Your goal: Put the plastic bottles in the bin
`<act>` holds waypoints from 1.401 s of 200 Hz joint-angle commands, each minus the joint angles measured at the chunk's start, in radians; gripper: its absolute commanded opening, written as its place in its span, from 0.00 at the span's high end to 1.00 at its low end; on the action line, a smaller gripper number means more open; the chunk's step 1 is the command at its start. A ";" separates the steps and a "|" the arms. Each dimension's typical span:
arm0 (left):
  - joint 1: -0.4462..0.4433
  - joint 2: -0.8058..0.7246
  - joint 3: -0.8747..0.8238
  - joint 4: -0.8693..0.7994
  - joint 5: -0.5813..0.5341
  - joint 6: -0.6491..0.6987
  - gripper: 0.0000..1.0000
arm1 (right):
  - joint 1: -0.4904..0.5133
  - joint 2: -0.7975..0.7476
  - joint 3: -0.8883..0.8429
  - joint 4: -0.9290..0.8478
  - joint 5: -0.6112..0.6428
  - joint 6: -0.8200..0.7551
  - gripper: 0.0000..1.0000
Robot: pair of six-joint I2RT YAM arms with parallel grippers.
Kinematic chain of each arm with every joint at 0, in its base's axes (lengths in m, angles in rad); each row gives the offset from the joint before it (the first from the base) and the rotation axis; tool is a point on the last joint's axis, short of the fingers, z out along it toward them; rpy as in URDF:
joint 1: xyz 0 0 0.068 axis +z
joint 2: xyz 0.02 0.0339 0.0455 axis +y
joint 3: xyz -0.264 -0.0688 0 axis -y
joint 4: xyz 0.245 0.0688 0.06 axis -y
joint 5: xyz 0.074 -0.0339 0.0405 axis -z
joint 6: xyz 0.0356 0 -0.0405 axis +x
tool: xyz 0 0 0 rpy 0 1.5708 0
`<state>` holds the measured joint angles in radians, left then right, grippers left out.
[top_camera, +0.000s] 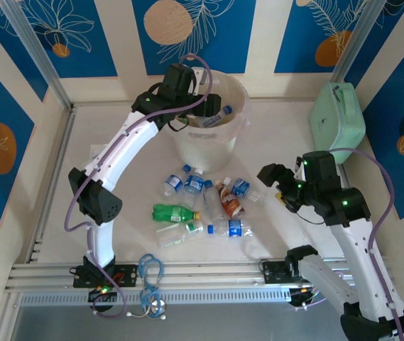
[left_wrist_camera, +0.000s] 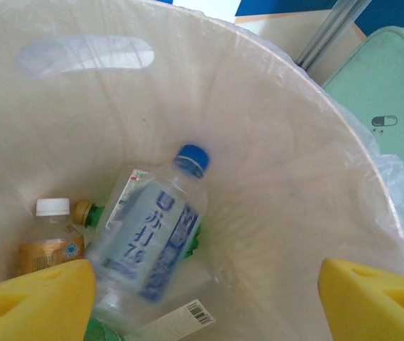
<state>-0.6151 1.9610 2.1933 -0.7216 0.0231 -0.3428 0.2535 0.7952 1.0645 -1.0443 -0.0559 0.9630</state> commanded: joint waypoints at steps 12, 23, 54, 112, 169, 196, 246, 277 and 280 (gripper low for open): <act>0.008 -0.053 0.047 -0.009 0.029 0.001 0.17 | 0.054 0.055 0.020 -0.087 0.057 -0.068 0.09; 0.008 -0.081 0.041 -0.010 0.031 0.002 0.16 | 0.088 0.073 0.013 -0.086 0.057 -0.085 0.09; 0.008 -0.210 -0.083 0.040 0.045 -0.017 0.16 | 0.208 0.129 -0.003 -0.095 0.113 -0.093 0.10; 0.008 -0.568 -0.554 0.231 0.122 -0.114 0.16 | 0.281 0.318 0.040 -0.115 0.275 -0.132 0.13; 0.008 -0.816 -0.843 0.267 0.133 -0.190 0.16 | 0.224 0.547 0.091 -0.071 0.362 -0.243 0.05; 0.008 -0.897 -0.937 0.262 0.115 -0.213 0.15 | 0.212 0.641 0.113 -0.057 0.392 -0.259 0.05; 0.008 -0.939 -0.985 0.243 0.103 -0.220 0.15 | 0.229 0.769 0.145 -0.007 0.394 -0.319 0.05; 0.008 -0.938 -0.995 0.252 0.108 -0.226 0.15 | 0.239 0.843 0.160 -0.008 0.433 -0.337 0.04; 0.008 -0.939 -0.995 0.253 0.109 -0.226 0.15 | 0.239 0.848 0.161 -0.008 0.434 -0.339 0.03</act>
<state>-0.6132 1.0332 1.2095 -0.4892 0.1303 -0.5533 0.4843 1.5986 1.1973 -1.0462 0.3393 0.6567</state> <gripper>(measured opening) 0.851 0.960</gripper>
